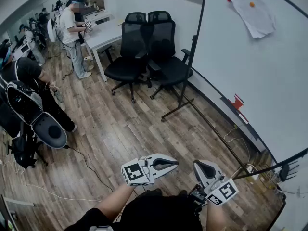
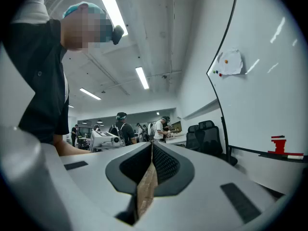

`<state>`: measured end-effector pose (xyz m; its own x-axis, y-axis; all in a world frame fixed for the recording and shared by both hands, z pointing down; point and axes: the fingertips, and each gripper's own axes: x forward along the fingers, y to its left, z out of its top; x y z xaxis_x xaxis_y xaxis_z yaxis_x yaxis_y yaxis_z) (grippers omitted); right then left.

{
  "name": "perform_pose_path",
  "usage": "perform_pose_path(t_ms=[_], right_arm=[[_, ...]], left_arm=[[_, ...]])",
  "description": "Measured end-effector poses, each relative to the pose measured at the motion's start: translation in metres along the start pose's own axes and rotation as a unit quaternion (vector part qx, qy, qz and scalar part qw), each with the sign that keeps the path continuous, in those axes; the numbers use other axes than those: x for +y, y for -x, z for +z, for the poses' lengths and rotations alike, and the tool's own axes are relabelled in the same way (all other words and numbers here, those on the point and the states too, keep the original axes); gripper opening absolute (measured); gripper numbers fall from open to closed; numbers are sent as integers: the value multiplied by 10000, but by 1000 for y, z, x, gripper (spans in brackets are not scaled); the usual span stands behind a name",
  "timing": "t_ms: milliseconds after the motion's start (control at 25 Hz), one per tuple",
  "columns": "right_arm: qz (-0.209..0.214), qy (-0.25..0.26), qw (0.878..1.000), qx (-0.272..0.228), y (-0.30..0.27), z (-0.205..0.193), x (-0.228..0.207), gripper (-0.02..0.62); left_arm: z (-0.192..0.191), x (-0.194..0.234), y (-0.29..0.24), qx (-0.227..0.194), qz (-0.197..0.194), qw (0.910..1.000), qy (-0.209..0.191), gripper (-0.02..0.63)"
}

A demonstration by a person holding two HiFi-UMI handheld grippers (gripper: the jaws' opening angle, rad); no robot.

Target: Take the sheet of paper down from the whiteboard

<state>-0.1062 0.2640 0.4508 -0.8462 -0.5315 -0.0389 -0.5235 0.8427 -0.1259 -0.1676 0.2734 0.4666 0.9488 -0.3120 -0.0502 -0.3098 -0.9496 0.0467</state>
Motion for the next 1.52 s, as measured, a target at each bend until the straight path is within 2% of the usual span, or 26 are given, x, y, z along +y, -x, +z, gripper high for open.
perform_pose_path(t_ms=[240, 360, 480, 560, 640, 720, 880, 960, 1200, 1520], right_arm=[[88, 35, 10000, 12, -4, 2, -2, 21], [-19, -17, 10000, 13, 0, 1, 0, 23], [-88, -49, 9991, -415, 2, 10, 7, 23], [-150, 133, 9986, -493, 1, 14, 3, 23], [-323, 352, 9985, -252, 4, 14, -15, 23], [-476, 383, 9981, 4, 15, 12, -33, 23], [-658, 283, 9966, 395, 47, -1, -50, 23], [-724, 247, 9958, 495, 57, -6, -55, 23], [-830, 102, 9955, 443, 78, -3, -74, 23], [-693, 62, 9974, 196, 128, 20, -113, 23]], left_arm=[[1, 5, -2, -134, 124, 9992, 343, 6], [0, 2, 2, -146, 158, 9989, 416, 6], [3, 3, 23, -131, 361, 9985, 386, 6], [10, 9, 33, -275, 505, 9978, 327, 6], [17, 18, 31, -429, 588, 9968, 322, 6], [14, 22, 19, -414, 567, 9968, 370, 6], [-10, 15, -14, -48, 333, 9982, 488, 6], [-12, 12, -30, -16, 205, 9986, 492, 6], [-5, 4, -74, 6, -41, 9990, 442, 6], [3, 2, -135, 7, 101, 9988, 469, 6]])
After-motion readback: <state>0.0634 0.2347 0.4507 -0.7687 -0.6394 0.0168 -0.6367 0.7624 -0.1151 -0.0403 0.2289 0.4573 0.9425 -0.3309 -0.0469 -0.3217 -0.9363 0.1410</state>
